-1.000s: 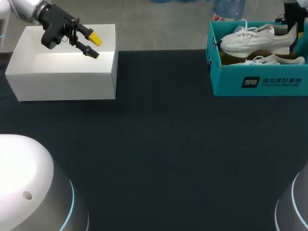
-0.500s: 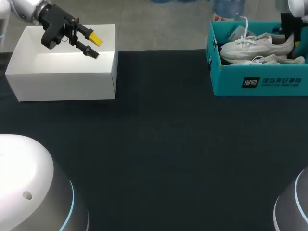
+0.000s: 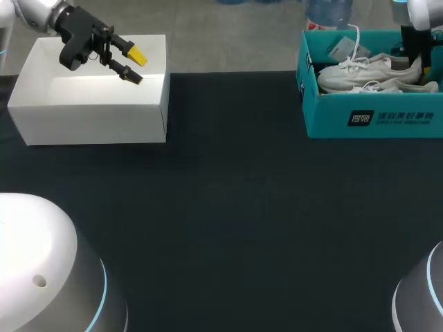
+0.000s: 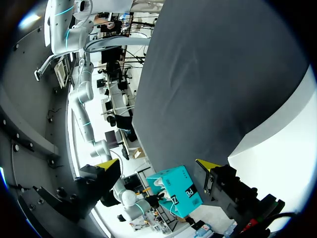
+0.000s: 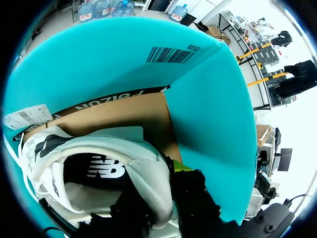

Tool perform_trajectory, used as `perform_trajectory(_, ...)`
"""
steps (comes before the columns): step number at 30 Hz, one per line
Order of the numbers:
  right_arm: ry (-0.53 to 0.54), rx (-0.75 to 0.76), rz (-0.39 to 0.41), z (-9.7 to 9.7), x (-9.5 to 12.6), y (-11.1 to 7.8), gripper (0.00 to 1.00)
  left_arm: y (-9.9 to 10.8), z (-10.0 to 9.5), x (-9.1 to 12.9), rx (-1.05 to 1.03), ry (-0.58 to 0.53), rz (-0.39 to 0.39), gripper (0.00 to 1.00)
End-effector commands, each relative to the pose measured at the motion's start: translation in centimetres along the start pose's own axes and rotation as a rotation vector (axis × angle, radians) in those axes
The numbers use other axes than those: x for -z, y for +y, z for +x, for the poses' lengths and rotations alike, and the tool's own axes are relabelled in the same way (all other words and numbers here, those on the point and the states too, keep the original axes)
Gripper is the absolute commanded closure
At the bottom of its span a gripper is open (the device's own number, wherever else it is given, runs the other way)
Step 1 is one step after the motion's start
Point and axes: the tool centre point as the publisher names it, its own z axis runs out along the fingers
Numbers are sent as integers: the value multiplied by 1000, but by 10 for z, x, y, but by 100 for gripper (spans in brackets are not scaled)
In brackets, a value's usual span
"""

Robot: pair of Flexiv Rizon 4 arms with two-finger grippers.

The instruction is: Take the shoe out of the shoebox, open the shoe tongue, remove and reinsert the insole, then place the shoe into the shoebox

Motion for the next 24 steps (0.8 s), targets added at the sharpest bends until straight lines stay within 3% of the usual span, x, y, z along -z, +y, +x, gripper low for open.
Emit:
perform_trajectory(1, -6, -3, 18, 0, 3, 7, 100, 0, -1, 0, 0, 4, 2, 0)
perform_trajectory(13, -8, 6, 60, 15, -14, -5, 100, 0, -1, 0, 0, 4, 2, 0)
perform_trajectory(14, -5, 0, 62, 13, -14, -5, 81, 0, -1, 0, 0, 4, 2, 0)
perform_trajectory(15, -6, -12, 59, 11, -13, -5, 52, 0, -1, 0, 0, 4, 2, 0)
perform_trajectory(16, -16, -25, 52, 8, -10, -5, 0, 0, -1, 0, 0, 4, 2, 0)
perform_trajectory(24, 22, -87, 21, -6, 27, -14, 0, 0, -1, 0, 0, 4, 2, 0)
